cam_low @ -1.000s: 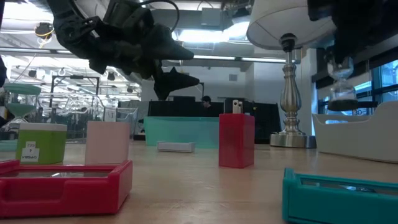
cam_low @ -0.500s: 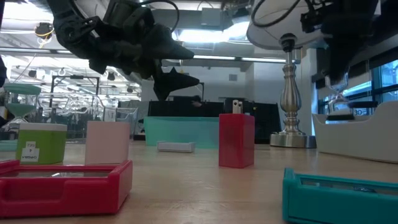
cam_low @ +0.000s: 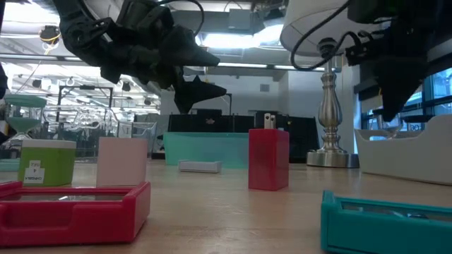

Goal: Pick & Place Office items
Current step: Put the white hourglass into the gray bin, then put the yellow hourglass into the gray bin

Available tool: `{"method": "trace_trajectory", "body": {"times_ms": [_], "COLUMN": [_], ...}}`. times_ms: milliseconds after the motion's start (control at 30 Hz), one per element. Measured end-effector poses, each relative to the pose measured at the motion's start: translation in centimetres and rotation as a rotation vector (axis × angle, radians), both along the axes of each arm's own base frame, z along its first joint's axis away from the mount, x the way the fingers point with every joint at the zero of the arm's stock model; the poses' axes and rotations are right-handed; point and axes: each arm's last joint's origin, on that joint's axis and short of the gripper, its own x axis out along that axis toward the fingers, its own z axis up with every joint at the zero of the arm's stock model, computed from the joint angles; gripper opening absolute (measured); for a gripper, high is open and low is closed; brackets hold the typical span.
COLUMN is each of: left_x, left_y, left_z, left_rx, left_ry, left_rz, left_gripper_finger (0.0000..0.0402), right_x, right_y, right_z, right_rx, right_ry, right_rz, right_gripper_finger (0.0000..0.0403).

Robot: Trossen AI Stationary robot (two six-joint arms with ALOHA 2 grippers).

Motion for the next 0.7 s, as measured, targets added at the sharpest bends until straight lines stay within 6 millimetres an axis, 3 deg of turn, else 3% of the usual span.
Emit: {"method": "trace_trajectory", "body": {"times_ms": [300, 533, 700], "left_x": [0.0, 0.0, 0.0], "left_y": [0.0, 0.0, 0.0], "left_z": [0.0, 0.0, 0.0], "left_rx": [0.001, 0.001, 0.011], "left_ry": [0.000, 0.000, -0.003], "left_rz": [0.000, 0.000, -0.002], "left_gripper_finger": [0.0294, 0.0294, 0.0294], "right_x": [-0.1, -0.1, 0.3], "right_y": [-0.6, -1.0, -1.1], "right_z": [-1.0, -0.9, 0.3], "right_rx": [-0.016, -0.027, -0.026], "right_ry": [0.001, -0.002, -0.003], "right_rz": [-0.022, -0.042, -0.047], "right_gripper_finger": [0.0226, 0.0272, 0.0298]}}
